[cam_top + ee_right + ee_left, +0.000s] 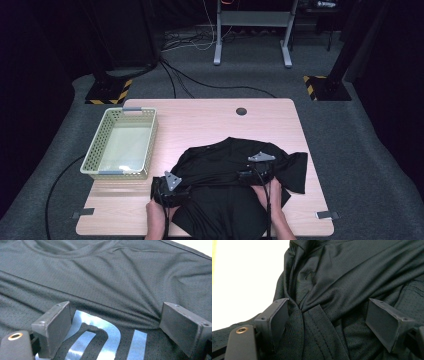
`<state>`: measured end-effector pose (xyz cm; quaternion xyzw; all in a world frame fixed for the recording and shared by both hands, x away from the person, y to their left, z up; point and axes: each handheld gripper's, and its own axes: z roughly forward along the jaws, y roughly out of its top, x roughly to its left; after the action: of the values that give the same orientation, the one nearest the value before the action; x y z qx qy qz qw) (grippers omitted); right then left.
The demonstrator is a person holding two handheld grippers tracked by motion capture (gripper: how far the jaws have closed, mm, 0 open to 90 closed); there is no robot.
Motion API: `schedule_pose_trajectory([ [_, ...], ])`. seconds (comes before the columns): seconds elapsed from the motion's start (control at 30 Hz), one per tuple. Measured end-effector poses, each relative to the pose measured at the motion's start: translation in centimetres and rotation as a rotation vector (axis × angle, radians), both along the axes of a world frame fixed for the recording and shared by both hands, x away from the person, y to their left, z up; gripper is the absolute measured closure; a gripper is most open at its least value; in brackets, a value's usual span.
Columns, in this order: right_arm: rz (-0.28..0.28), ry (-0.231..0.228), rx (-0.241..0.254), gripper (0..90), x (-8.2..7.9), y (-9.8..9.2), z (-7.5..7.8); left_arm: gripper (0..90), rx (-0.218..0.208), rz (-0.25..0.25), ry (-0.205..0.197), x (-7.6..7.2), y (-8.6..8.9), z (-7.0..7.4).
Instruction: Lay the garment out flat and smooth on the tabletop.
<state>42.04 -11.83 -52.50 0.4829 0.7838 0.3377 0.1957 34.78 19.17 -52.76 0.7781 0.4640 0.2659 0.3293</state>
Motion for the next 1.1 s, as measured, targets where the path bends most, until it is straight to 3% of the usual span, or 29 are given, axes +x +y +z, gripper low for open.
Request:
schedule_pose_trajectory([
  [0.27, -0.098, -0.006, 0.001, 9.5, -0.1, -5.6, 0.0, 19.0, 0.003, -0.077, -0.002, 0.9, -4.9, 0.0],
  [0.4, -0.129, -0.007, 0.004, 9.3, -0.4, -7.4, 0.0, 19.1, 0.011, -0.106, -0.008, 0.7, -6.0, 0.1],
  [0.6, -0.129, -0.013, 0.001, 8.9, -0.6, -7.7, -0.1, 18.9, -0.001, -0.122, -0.002, 0.6, -5.8, 0.1],
  [0.73, -0.110, -0.017, -0.019, 3.3, -0.7, -7.5, -0.1, 20.6, -0.018, -0.138, -0.020, -0.3, -5.3, 0.3],
  [0.9, -0.094, -0.024, -0.036, 1.2, -0.9, -7.3, -0.1, 22.2, -0.075, -0.088, -0.045, -1.0, -3.5, 1.6],
  [1.0, -0.096, -0.019, -0.030, 0.6, -0.9, -7.4, -0.1, 24.5, -0.119, -0.040, -0.010, -0.2, -1.9, 1.9],
  [1.1, -0.092, -0.016, -0.031, 0.4, -1.0, -7.5, -0.1, 40.2, -0.125, -0.036, 0.032, 0.6, -1.1, 1.3],
])
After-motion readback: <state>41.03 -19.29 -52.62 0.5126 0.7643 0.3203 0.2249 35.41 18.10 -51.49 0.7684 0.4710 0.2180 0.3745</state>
